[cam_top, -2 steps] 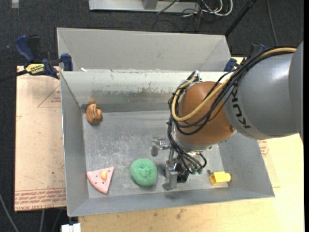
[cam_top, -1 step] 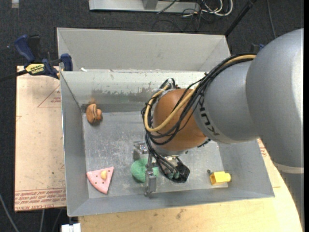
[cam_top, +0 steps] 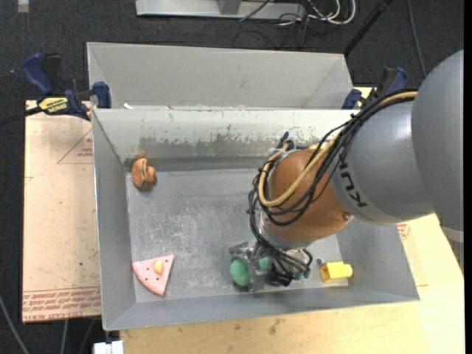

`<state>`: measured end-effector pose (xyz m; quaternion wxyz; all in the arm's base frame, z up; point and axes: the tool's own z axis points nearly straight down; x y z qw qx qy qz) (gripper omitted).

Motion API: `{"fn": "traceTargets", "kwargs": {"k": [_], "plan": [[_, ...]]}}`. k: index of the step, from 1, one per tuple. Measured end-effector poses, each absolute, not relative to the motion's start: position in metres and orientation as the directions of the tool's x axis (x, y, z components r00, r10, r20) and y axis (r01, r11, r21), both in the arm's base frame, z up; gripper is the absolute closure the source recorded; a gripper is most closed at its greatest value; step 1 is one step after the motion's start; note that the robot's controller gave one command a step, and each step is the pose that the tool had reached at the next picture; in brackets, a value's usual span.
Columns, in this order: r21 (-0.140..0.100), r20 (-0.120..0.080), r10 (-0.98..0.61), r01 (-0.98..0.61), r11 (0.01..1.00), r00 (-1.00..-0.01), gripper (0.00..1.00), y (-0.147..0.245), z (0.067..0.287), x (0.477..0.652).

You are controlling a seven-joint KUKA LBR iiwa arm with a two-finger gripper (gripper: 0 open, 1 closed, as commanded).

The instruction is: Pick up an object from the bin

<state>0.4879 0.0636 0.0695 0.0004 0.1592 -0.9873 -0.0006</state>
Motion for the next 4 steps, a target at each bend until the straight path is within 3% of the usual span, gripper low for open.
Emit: {"fn": "traceTargets", "kwargs": {"k": [1,2,3,4], "plan": [[0.001,0.0,-0.315,-0.315,0.949,-0.949,1.0,0.064,0.069,0.488],[0.002,0.005,-0.356,-0.356,0.934,-0.934,1.0,0.098,0.129,0.489],[-0.001,-0.01,-0.363,-0.363,0.932,-0.932,1.0,0.097,0.134,0.518],[0.002,0.006,-0.362,-0.362,0.932,-0.932,1.0,0.119,0.169,0.529]]}}
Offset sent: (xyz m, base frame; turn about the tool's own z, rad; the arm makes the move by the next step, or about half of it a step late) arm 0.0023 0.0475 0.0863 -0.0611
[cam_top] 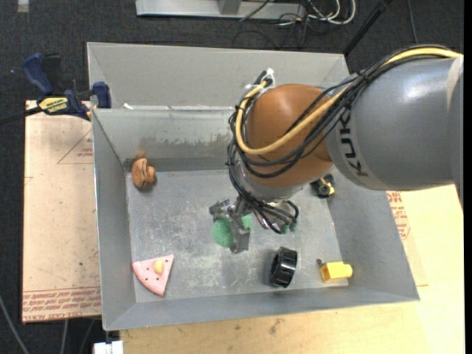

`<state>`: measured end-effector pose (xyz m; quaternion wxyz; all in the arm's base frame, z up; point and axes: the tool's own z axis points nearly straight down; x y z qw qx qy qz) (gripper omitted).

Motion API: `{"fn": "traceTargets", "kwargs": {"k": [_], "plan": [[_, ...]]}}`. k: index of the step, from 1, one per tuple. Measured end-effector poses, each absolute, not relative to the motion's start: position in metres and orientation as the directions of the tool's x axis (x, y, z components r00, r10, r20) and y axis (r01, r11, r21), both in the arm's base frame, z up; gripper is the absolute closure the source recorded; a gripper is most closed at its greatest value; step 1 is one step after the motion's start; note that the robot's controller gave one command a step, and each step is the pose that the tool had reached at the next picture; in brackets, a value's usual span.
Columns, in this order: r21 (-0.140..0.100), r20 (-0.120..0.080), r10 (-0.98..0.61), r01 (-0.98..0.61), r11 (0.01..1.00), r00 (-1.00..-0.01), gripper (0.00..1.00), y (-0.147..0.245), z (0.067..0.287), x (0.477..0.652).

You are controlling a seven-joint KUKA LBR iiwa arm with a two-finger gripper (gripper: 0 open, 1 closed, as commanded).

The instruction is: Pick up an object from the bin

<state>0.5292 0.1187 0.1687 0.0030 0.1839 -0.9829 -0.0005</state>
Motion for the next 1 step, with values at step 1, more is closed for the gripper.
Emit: {"fn": "traceTargets", "kwargs": {"k": [1], "plan": [[0.002,0.001,-0.388,-0.388,0.922,-0.922,1.0,0.1207,0.23,0.5309]]}}
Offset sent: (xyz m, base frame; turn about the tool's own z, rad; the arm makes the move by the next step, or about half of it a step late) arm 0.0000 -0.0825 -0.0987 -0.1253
